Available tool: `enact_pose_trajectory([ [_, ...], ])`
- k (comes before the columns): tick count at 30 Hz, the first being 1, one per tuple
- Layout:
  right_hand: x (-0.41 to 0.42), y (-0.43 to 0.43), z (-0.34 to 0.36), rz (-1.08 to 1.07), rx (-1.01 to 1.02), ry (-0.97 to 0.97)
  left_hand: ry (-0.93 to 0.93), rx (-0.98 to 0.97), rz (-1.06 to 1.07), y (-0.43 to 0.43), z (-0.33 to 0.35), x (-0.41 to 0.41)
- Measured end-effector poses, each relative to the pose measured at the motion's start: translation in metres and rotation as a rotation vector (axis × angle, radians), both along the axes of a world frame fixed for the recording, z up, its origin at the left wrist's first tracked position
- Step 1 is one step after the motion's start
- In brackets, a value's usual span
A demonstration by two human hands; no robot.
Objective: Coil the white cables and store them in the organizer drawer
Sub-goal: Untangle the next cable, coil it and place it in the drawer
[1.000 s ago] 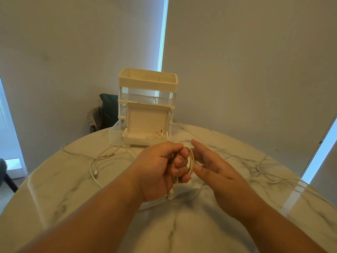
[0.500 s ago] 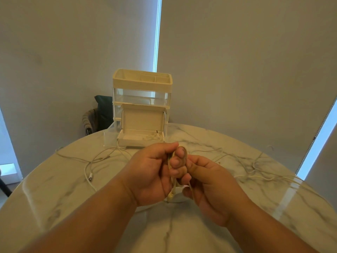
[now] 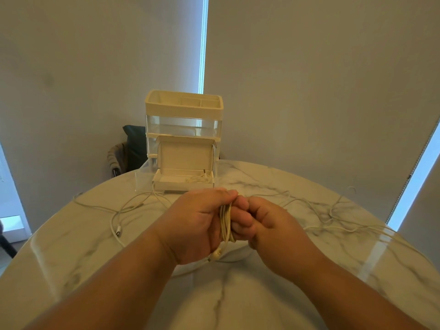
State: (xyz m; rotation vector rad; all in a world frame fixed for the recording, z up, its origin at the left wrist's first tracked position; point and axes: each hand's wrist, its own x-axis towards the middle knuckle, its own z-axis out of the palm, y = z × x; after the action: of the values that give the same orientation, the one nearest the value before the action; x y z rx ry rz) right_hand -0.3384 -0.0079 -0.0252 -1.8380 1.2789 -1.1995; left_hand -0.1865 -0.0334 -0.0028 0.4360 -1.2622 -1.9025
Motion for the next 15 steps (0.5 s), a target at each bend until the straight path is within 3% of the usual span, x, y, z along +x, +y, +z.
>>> enact_pose_trajectory([
  [4,-0.001,-0.001,0.001,-0.023,-0.027,0.067,-0.025,-0.019,0.057,0.0,-0.001,-0.002],
  [11,-0.007,-0.003,-0.01,0.034,0.046,-0.064,0.095,0.093,-0.098,-0.002,-0.001,-0.001],
  [15,0.0,-0.005,-0.011,-0.028,-0.043,0.095,0.123,0.129,-0.076,-0.003,-0.003,-0.004],
])
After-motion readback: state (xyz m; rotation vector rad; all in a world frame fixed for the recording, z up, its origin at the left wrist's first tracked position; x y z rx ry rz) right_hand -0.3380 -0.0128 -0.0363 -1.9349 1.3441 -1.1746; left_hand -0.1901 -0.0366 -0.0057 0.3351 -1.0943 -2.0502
